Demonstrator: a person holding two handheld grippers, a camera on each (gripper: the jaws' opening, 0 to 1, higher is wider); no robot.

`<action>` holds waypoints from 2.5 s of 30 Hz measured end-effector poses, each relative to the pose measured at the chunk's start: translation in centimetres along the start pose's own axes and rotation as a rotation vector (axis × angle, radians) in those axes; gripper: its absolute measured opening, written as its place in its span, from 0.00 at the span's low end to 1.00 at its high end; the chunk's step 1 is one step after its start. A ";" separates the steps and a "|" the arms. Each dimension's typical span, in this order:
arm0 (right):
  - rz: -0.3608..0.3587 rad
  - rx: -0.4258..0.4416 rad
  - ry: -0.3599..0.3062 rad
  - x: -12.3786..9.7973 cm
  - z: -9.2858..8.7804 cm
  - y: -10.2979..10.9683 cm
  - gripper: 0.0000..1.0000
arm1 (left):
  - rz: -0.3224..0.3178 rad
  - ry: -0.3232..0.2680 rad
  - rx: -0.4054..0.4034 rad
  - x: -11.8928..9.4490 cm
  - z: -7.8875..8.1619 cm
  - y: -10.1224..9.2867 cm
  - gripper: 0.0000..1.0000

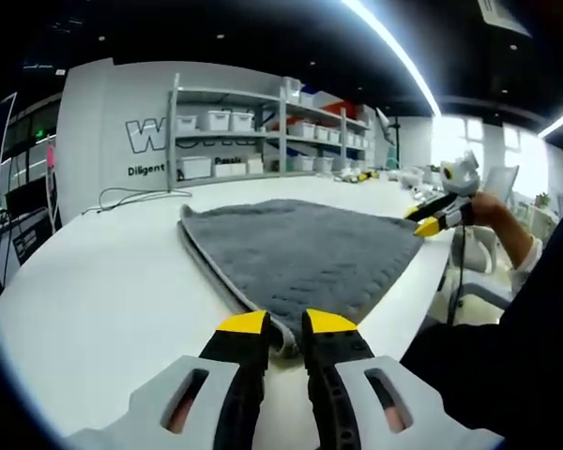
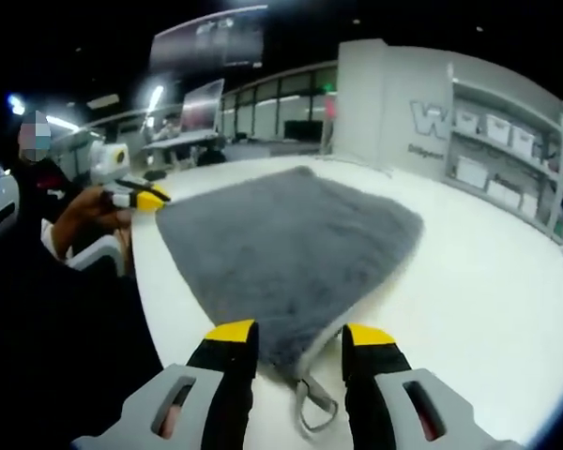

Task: Open the folded towel by lifting each exposed corner and separating the folded layers until the towel lies flat within the target outline without major curled edges

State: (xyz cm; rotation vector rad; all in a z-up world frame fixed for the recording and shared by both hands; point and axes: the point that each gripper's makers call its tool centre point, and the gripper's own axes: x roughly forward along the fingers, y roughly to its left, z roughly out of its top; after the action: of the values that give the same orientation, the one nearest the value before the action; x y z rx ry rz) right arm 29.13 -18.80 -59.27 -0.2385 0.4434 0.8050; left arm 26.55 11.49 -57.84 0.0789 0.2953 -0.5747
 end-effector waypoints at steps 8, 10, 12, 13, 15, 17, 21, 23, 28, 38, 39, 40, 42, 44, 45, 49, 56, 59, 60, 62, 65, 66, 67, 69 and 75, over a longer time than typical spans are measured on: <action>0.009 -0.040 0.014 0.1 0.0 0.5 0.26 | 0.010 0.045 0.025 -0.2 -0.8 -0.1 0.13; 0.019 -0.051 0.014 0.1 0.0 0.8 0.24 | 0.004 0.046 0.017 -0.3 -0.8 -0.2 0.14; 0.022 -0.057 0.014 0.1 0.0 0.9 0.23 | -0.007 0.050 0.005 -0.4 -0.9 -0.4 0.15; 0.023 -0.060 0.014 0.1 0.0 0.9 0.23 | -0.011 0.050 -0.001 -0.4 -1.0 -0.5 0.16; 0.024 -0.062 0.015 0.1 0.0 0.9 0.22 | -0.018 0.052 -0.011 -0.5 -1.0 -0.6 0.16; 0.024 -0.061 0.015 0.1 0.0 0.9 0.22 | -0.024 0.057 -0.015 -0.6 -1.1 -0.7 0.18; 0.031 -0.055 0.017 -0.1 -0.1 1.0 0.21 | -0.037 0.070 -0.024 -0.9 -1.3 -1.0 0.18; 0.037 -0.051 0.019 -0.1 -0.2 1.1 0.19 | -0.044 0.075 -0.026 -0.9 -1.5 -1.3 0.18; 0.052 -0.043 0.021 -0.1 -0.3 1.4 0.14 | -0.054 0.073 -0.020 -0.8 -1.5 -1.8 0.16; 0.067 -0.028 0.018 -0.2 -0.5 1.6 0.13 | -0.056 0.074 -0.039 -0.8 -1.8 -1.6 0.11; 0.068 -0.024 0.018 -0.2 -0.5 1.6 0.13 | -0.053 0.074 -0.040 -0.8 -1.8 -1.5 0.10; 0.070 -0.019 0.018 -0.2 -0.5 1.6 0.13 | -0.053 0.074 -0.041 -0.8 -1.7 -1.2 0.09; 0.076 0.008 0.016 -0.2 -0.6 1.5 0.13 | -0.054 0.075 -0.049 -0.9 -1.7 -0.8 0.07; 0.079 0.020 0.014 -0.3 -0.6 1.5 0.13 | -0.058 0.077 -0.047 -0.9 -1.8 -0.8 0.07; 0.082 0.023 0.012 -0.3 -0.6 1.5 0.13 | -0.060 0.079 -0.043 -0.9 -1.8 -0.9 0.07; 0.089 0.025 0.011 -0.4 -0.7 1.6 0.13 | -0.063 0.081 -0.037 -0.8 -1.9 -1.0 0.06; 0.101 0.046 0.018 -1.0 -0.9 1.2 0.13 | -0.066 0.080 -0.044 -0.7 -1.8 -0.5 0.06; 0.110 0.082 0.017 -1.3 -1.0 1.1 0.12 | -0.063 0.081 -0.040 -0.7 -1.8 -0.5 0.06; 0.113 0.090 0.018 -1.3 -1.1 1.1 0.12 | -0.062 0.081 -0.038 -0.7 -1.8 -0.5 0.06; 0.118 0.100 0.020 -1.5 -1.1 1.1 0.11 | -0.060 0.081 -0.040 -0.7 -1.8 -0.4 0.06; 0.121 0.106 0.023 -1.6 -1.2 1.1 0.09 | -0.058 0.082 -0.041 -0.6 -1.8 -0.3 0.06; 0.122 0.104 0.020 -1.7 -1.2 1.2 0.08 | -0.057 0.083 -0.041 -0.6 -1.8 -0.3 0.06; 0.125 0.101 0.019 -1.7 -1.3 1.2 0.08 | -0.056 0.083 -0.040 -0.6 -1.8 -0.2 0.06; 0.132 0.103 0.017 -1.7 -1.3 1.3 0.07 | -0.052 0.083 -0.038 -0.6 -1.8 -0.1 0.05; 0.140 0.118 0.015 -1.8 -1.4 1.4 0.04 | -0.024 0.099 -0.002 -0.4 -1.7 0.3 0.05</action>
State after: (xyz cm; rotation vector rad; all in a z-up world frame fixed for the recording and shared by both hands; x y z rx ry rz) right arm 26.61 -19.51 -59.69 -0.1046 0.5241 0.9109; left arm 25.98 12.20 -59.38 0.1022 0.3934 -0.5957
